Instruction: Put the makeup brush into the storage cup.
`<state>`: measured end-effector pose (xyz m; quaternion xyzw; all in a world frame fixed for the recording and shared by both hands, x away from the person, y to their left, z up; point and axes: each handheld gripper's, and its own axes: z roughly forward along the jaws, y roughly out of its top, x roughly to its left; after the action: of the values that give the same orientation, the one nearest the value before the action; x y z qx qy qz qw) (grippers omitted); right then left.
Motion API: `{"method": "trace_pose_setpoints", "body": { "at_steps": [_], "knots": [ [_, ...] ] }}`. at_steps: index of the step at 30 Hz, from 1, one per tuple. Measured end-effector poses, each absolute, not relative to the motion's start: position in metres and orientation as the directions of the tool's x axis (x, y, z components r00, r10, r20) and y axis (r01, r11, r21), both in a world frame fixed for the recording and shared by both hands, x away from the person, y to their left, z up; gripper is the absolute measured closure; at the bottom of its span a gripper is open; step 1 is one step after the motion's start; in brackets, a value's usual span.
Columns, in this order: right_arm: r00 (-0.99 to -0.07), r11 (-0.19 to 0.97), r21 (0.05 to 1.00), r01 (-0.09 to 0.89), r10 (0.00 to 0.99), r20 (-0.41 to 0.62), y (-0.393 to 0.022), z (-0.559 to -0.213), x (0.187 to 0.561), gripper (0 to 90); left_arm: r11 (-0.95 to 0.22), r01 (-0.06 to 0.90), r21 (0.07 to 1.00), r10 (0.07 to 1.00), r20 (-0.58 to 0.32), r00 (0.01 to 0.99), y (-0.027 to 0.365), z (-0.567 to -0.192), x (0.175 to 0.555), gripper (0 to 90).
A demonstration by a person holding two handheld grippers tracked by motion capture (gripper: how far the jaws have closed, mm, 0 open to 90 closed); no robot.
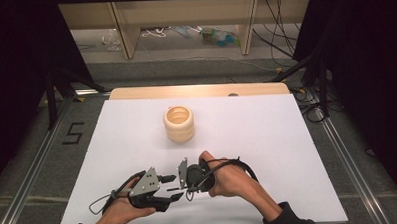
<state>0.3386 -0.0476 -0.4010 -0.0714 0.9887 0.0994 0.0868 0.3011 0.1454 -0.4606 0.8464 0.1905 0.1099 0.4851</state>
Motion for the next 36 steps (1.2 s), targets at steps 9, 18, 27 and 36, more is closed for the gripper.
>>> {"method": "trace_pose_setpoints", "body": {
  "at_steps": [9,18,27,36],
  "knots": [
    [-0.967,0.960,0.195,-0.201,-0.163,-0.193,-0.045,-0.403,0.338,85.4,-0.484,0.196,0.853,0.398,0.016,0.917,0.142,-0.460,0.298,57.7],
    [-0.970,0.965,0.180,-0.192,-0.159,-0.185,-0.043,-0.401,0.333,85.4,-0.492,0.190,0.850,0.385,0.017,0.923,0.140,-0.461,0.296,64.0],
    [-0.967,0.962,0.180,-0.207,-0.174,-0.185,-0.040,-0.401,0.330,85.4,-0.504,0.176,0.846,0.363,0.023,0.931,0.138,-0.462,0.295,67.8],
    [-0.964,0.958,0.182,-0.220,-0.186,-0.187,-0.040,-0.400,0.328,85.4,-0.509,0.167,0.844,0.353,0.028,0.935,0.138,-0.462,0.295,71.3]
  ]
}}
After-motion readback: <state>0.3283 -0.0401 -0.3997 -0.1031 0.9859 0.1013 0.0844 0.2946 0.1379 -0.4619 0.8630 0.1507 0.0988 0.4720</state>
